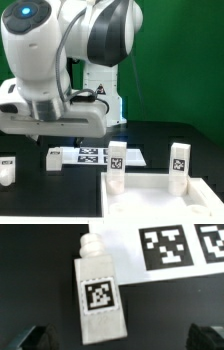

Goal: Assemble square table

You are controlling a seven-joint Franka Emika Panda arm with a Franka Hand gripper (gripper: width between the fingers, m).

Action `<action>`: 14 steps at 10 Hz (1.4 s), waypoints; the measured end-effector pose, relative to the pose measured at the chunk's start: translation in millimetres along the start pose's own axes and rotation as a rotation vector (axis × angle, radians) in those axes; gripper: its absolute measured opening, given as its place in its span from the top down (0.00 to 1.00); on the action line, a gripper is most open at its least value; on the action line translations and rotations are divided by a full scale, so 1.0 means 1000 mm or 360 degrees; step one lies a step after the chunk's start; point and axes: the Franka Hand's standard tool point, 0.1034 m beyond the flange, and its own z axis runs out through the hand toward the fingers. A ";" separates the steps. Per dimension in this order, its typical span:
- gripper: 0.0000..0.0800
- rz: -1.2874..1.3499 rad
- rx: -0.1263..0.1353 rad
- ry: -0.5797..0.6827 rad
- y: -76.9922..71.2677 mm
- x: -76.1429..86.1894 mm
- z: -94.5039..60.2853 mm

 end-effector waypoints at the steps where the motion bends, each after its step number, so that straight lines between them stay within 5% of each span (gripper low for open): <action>1: 0.19 -0.0031 -0.0018 -0.0105 0.006 0.008 -0.004; 3: 0.19 -0.0076 -0.0033 -0.0137 0.010 0.025 -0.009; 7: 0.19 -0.0070 -0.0035 -0.0157 0.012 0.023 -0.007; 10: 0.19 -0.0116 -0.0087 -0.0281 0.003 0.019 -0.023; 14: 0.19 -0.0105 -0.0105 -0.0424 0.007 0.015 -0.014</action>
Offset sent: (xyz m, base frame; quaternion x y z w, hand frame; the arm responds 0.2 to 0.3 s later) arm -0.0003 -0.0013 -0.0022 0.0419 -0.0082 0.0273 0.9987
